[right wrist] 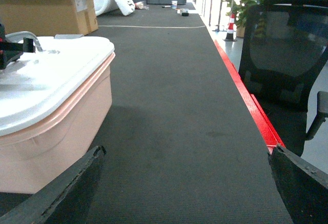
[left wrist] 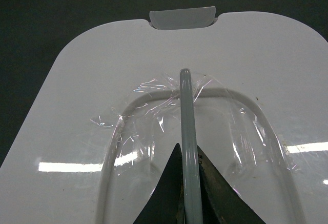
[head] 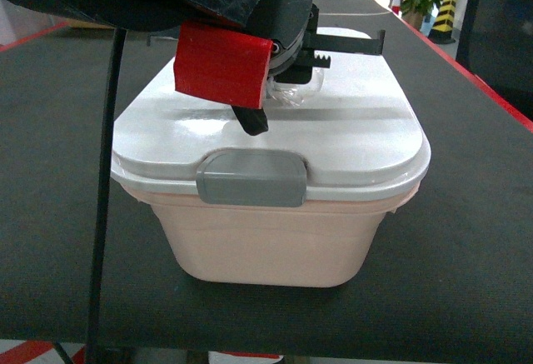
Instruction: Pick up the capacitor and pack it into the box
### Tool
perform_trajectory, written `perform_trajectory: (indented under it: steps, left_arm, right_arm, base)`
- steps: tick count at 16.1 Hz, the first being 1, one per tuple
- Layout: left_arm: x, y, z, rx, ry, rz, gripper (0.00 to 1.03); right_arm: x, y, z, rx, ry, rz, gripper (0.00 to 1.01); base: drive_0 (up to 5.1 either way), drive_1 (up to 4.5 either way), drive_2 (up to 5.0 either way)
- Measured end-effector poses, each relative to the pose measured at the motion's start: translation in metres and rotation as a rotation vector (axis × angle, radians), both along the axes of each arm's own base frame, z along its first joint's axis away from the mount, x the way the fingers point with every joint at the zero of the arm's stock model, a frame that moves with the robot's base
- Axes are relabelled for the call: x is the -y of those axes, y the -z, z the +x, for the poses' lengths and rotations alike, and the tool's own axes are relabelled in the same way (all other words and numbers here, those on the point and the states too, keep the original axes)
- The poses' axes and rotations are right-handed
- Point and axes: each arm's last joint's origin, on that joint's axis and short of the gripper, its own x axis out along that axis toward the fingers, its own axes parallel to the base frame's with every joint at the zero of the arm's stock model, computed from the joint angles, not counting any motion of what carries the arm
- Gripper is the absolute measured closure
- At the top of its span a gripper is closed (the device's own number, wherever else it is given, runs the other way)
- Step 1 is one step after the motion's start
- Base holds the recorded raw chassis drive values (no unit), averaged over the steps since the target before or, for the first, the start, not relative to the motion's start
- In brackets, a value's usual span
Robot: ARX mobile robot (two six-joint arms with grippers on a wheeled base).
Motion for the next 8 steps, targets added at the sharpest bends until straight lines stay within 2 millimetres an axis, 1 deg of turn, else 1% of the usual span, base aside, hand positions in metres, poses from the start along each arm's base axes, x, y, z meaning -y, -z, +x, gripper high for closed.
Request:
perform_trajectory:
  steps: [3,4,6,8]
  left_arm:
    - [0.003,0.007,0.0,-0.021,0.008,0.006,1.01]
    - [0.003,0.008,0.001,-0.014,0.007,-0.002,0.92]
    - [0.003,0.006,0.001,0.022,0.017,-0.032,0.71]
    - [-0.007,0.002,-0.002,0.097,0.023,-0.093,0.47]
  right_arm:
    - [0.0,0.0,0.0,0.0,0.0,0.0,0.03]
    - [0.0,0.0,0.0,0.0,0.0,0.0,0.03]
    - [0.0,0.0,0.0,0.0,0.0,0.0,0.03]
    - [0.0,0.0,0.0,0.0,0.0,0.0,0.03]
  base:
    - [0.0,0.0,0.0]
    - [0.0,0.0,0.0]
    - [0.0,0.0,0.0]
    - [0.0,0.0,0.0]
